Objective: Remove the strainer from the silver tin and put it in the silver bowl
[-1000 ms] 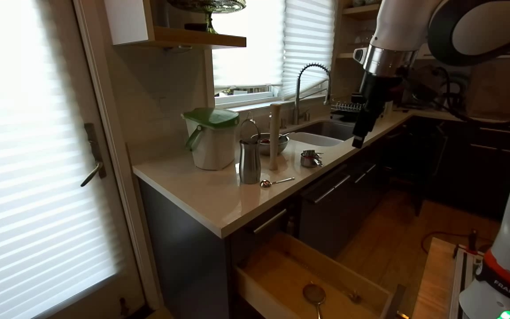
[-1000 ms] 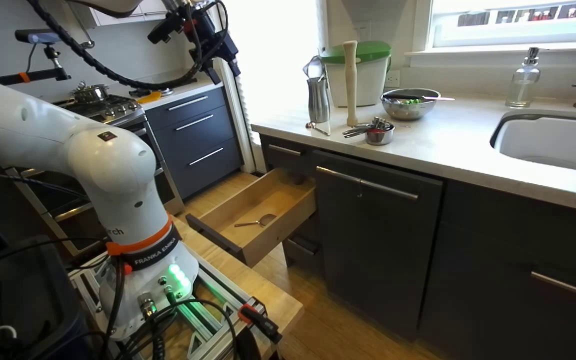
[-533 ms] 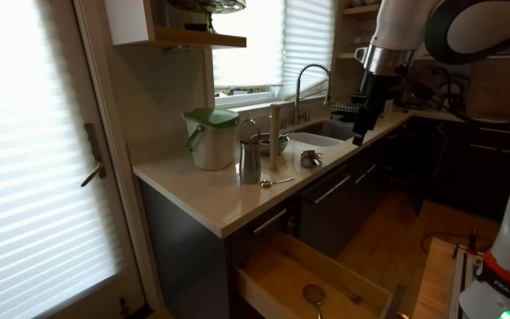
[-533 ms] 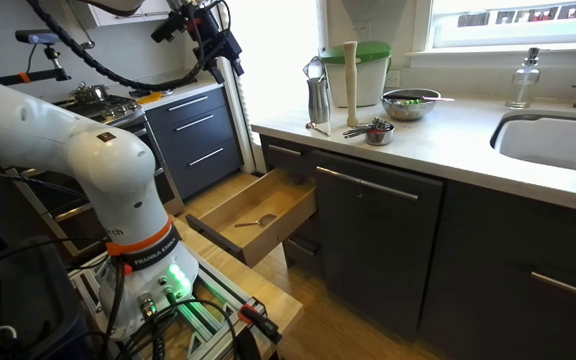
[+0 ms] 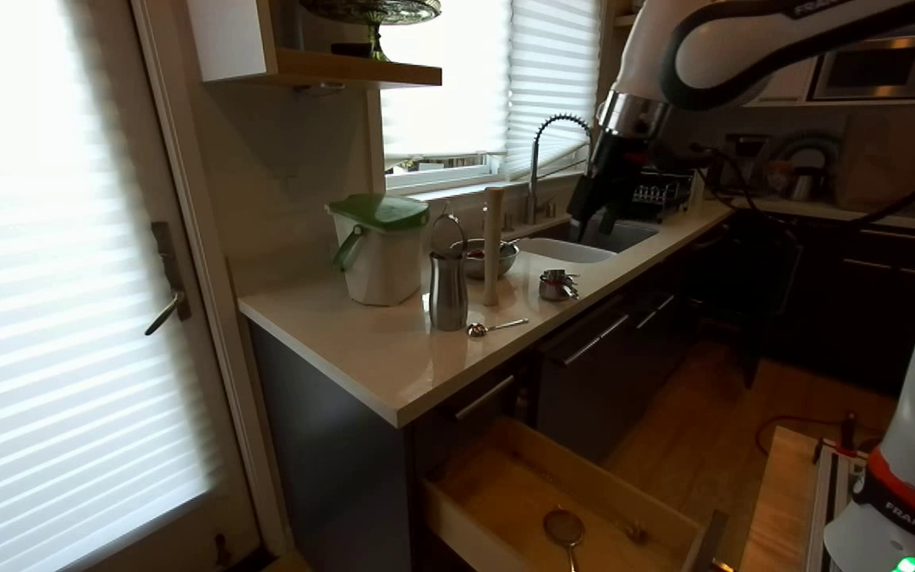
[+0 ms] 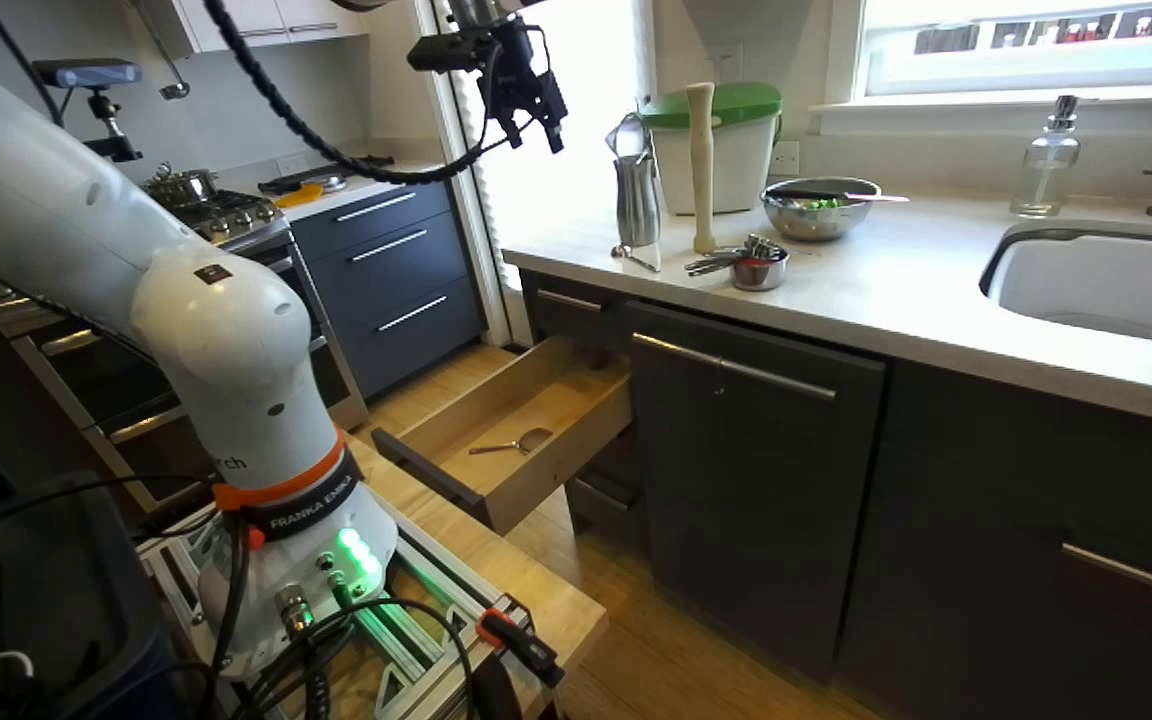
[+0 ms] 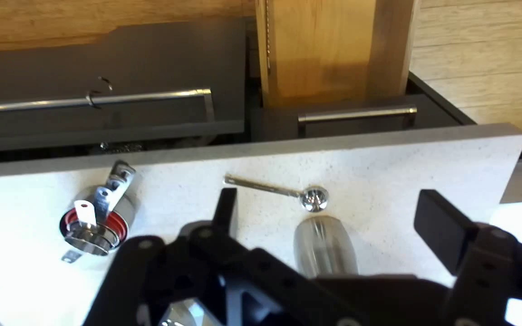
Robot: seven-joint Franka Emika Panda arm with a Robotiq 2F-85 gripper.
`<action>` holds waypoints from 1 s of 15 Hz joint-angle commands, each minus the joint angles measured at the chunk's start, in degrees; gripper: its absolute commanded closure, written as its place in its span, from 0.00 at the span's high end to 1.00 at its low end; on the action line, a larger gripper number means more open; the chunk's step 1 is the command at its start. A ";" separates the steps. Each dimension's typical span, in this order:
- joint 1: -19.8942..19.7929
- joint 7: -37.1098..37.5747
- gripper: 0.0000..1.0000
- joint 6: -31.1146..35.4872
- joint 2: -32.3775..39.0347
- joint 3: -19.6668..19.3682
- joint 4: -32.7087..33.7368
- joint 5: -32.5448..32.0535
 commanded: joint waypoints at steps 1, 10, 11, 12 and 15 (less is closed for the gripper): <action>0.69 -1.57 1.00 2.21 13.46 0.05 13.56 2.54; 0.10 -0.29 1.00 3.29 14.34 0.55 14.91 0.83; 0.45 1.12 1.00 4.45 15.58 1.04 15.59 1.60; 0.66 1.25 1.00 4.61 16.40 1.29 16.36 1.87; 0.88 2.33 1.00 4.11 22.64 3.15 23.42 -1.25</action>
